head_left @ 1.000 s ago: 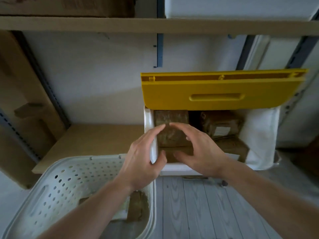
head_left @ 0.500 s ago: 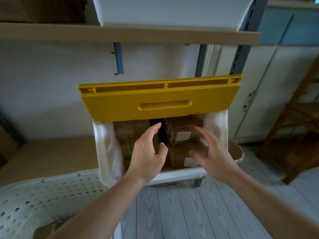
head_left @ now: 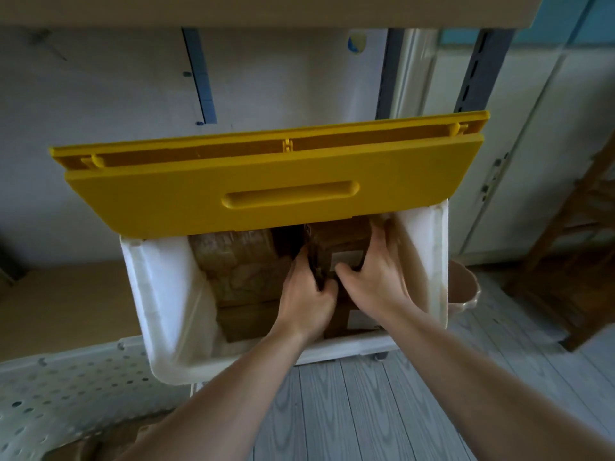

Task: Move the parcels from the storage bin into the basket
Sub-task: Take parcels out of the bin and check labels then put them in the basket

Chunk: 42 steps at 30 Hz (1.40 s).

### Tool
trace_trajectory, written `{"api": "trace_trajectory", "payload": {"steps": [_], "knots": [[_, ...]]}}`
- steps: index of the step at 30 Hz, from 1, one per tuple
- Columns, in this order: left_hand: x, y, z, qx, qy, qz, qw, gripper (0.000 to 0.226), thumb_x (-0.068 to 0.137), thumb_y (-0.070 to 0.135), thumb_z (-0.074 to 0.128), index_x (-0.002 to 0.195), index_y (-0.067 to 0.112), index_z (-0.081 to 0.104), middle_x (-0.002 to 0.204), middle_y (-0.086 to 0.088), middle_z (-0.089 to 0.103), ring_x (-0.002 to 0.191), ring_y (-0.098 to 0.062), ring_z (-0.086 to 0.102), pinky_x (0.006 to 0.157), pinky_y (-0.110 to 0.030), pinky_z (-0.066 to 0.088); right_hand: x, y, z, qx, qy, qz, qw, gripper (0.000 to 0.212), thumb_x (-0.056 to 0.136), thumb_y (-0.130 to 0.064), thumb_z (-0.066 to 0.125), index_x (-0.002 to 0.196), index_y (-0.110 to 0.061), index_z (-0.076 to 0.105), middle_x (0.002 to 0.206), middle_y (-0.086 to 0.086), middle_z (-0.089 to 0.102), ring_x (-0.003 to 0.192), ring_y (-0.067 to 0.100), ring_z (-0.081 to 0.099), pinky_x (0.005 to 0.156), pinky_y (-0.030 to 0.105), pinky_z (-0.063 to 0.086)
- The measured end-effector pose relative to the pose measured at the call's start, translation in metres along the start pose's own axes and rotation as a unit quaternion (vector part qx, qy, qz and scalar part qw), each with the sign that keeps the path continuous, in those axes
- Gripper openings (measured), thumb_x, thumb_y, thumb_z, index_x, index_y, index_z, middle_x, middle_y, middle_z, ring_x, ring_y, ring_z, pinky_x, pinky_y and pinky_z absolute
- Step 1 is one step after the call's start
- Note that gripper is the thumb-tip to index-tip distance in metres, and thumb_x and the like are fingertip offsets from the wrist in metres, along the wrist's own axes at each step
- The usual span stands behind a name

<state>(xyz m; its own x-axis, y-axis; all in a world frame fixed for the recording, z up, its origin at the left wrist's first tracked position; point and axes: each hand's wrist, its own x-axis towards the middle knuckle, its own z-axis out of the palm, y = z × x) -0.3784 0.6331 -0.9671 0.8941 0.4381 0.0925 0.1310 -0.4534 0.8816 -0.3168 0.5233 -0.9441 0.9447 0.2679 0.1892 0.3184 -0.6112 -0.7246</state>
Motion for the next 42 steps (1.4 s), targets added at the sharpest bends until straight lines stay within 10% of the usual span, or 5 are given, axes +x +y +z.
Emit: {"api": "trace_trajectory", "payload": {"steps": [10,20,30,36,42], "knots": [[0.007,0.014,0.018,-0.221,0.097,-0.137,0.961,0.033,0.099,0.028,0.047,0.132,0.026,0.045,0.112,0.006,0.06,0.11,-0.022,0.057,0.099,-0.048,0.048,0.005,-0.009,-0.003,0.038,0.031,0.02,0.999,0.068,0.08,-0.027,0.067,0.143,-0.025,0.042,0.142,0.002,0.043,0.131,0.023,0.041,0.105,0.035,0.041],[-0.015,0.037,-0.015,-0.263,0.136,-0.128,0.947,0.036,0.092,0.046,0.066,0.098,0.011,0.058,0.081,0.0,0.057,0.076,-0.015,0.055,0.067,-0.031,0.042,-0.017,-0.021,-0.027,0.089,0.099,0.0,0.991,0.037,0.095,-0.039,0.063,0.128,-0.029,0.05,0.125,-0.006,0.051,0.09,-0.007,0.045,0.075,0.005,0.034],[-0.064,0.038,-0.062,-0.268,0.035,-0.156,0.95,0.07,0.052,0.068,0.085,0.089,0.013,0.061,0.105,-0.026,0.069,0.102,-0.04,0.069,0.096,-0.063,0.052,-0.057,-0.039,-0.058,0.215,0.009,0.107,0.971,0.034,0.096,-0.04,0.064,0.124,-0.021,0.064,0.092,-0.009,0.069,0.086,0.008,0.064,0.077,0.029,0.055],[-0.093,0.035,-0.099,-0.335,0.025,-0.159,0.928,0.031,0.084,0.028,0.078,0.098,0.01,0.057,0.094,-0.018,0.07,0.084,-0.033,0.071,0.072,-0.043,0.055,-0.082,-0.059,-0.053,0.322,-0.133,0.179,0.92,0.047,0.091,-0.045,0.068,0.133,-0.028,0.056,0.113,-0.001,0.07,0.104,0.021,0.067,0.096,0.046,0.056],[-0.126,0.029,-0.131,-0.317,-0.043,-0.122,0.94,0.083,0.057,0.028,0.089,0.127,0.038,0.046,0.12,-0.009,0.071,0.105,-0.024,0.072,0.078,-0.039,0.059,-0.096,-0.072,-0.04,0.383,-0.215,0.227,0.869,0.046,0.082,-0.035,0.074,0.124,-0.025,0.057,0.118,0.014,0.066,0.106,0.034,0.066,0.083,0.048,0.059]]}}
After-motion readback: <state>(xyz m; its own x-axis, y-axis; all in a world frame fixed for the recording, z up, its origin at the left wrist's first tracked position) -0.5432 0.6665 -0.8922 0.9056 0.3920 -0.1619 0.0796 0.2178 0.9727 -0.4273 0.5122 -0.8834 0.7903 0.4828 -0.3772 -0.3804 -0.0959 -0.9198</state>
